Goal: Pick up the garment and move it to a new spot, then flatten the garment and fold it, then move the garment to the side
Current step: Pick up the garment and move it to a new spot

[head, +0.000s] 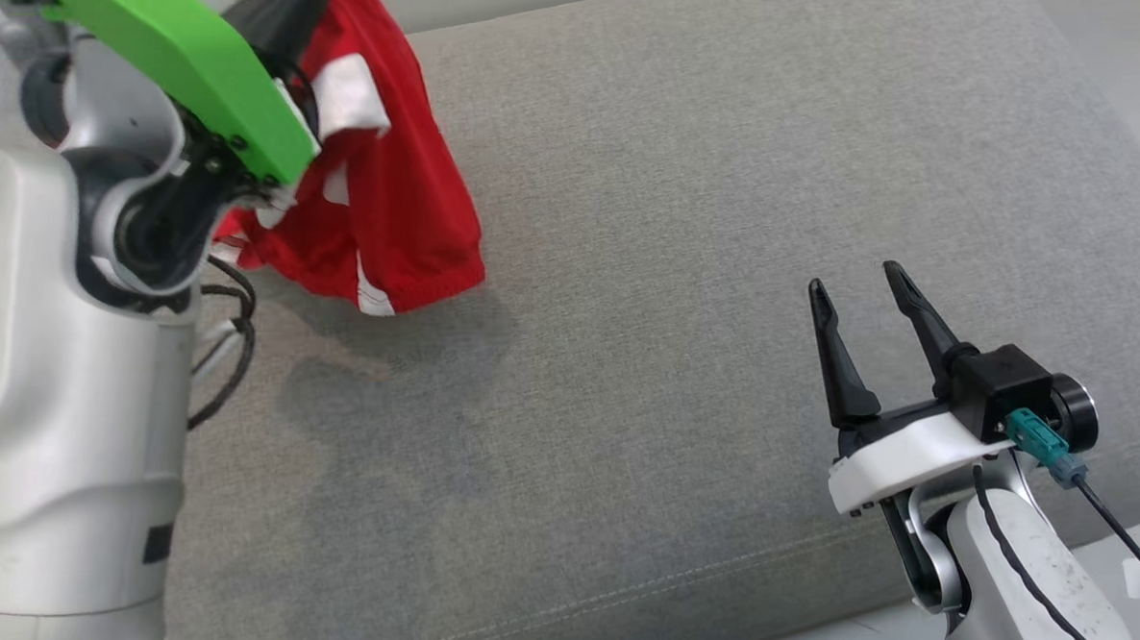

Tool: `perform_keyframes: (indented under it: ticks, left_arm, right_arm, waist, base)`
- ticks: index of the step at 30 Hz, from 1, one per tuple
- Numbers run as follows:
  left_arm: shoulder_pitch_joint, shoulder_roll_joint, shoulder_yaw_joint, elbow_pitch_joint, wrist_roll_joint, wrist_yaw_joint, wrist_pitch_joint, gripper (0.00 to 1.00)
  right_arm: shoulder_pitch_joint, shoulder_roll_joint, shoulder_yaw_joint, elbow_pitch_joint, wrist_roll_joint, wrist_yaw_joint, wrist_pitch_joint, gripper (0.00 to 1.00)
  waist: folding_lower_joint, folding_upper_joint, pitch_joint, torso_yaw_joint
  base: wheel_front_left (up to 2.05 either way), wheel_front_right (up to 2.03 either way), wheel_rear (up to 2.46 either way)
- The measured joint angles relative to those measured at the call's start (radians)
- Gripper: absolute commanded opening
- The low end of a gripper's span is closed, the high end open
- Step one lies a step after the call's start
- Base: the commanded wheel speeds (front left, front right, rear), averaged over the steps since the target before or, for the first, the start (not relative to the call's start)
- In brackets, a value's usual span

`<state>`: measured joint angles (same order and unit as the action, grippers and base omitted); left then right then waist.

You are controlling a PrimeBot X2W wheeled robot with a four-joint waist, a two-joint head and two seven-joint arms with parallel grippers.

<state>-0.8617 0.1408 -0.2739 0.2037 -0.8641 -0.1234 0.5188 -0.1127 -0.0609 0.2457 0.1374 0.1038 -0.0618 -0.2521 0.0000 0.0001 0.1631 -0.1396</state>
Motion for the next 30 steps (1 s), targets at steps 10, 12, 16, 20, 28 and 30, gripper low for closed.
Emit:
perform_keyframes:
  ticks: [10, 12, 16, 20, 28, 30]
  left_arm:
    - [0.142, -0.136, -0.118, -0.019, -0.013, 0.001, -0.021, 0.00]
    - [0.157, -0.129, -0.130, -0.018, -0.013, 0.002, -0.038, 0.00]
    - [0.177, -0.118, -0.166, -0.004, 0.015, 0.022, -0.081, 0.00]
    - [0.221, -0.113, -0.204, 0.042, 0.064, 0.037, -0.122, 0.04]
    - [0.284, -0.107, -0.282, 0.116, 0.123, 0.046, -0.187, 1.00]
    - [0.284, -0.107, -0.300, 0.121, 0.142, 0.046, -0.202, 1.00]
  right_arm:
    - [0.017, 0.001, -0.002, -0.005, 0.004, 0.001, 0.000, 1.00]
    - [0.017, 0.002, 0.003, -0.007, 0.004, 0.003, 0.000, 1.00]
    - [0.016, 0.004, 0.009, -0.013, 0.004, 0.009, 0.000, 1.00]
    - [0.015, 0.004, 0.009, -0.013, 0.003, 0.009, 0.000, 1.00]
    - [0.015, 0.006, -0.002, -0.014, 0.004, 0.007, 0.000, 1.00]
    - [0.015, 0.006, -0.006, -0.016, 0.004, 0.007, 0.000, 1.00]
  waist:
    - [0.0000, 0.0000, -0.007, -0.072]
    - [0.0000, 0.0000, -0.004, -0.082]
    - [0.0000, 0.0000, 0.005, -0.103]
    - [0.0000, 0.0000, 0.014, -0.126]
    - [0.0000, 0.0000, 0.029, -0.155]
    - [0.0000, 0.0000, 0.032, -0.158]
  base:
    - [0.00, 0.00, 0.00]
    - [0.00, 0.00, 0.00]
    - [0.00, 0.00, 0.00]
    - [0.00, 0.00, 0.00]
    - [0.00, 0.00, 0.00]
    - [0.00, 0.00, 0.00]
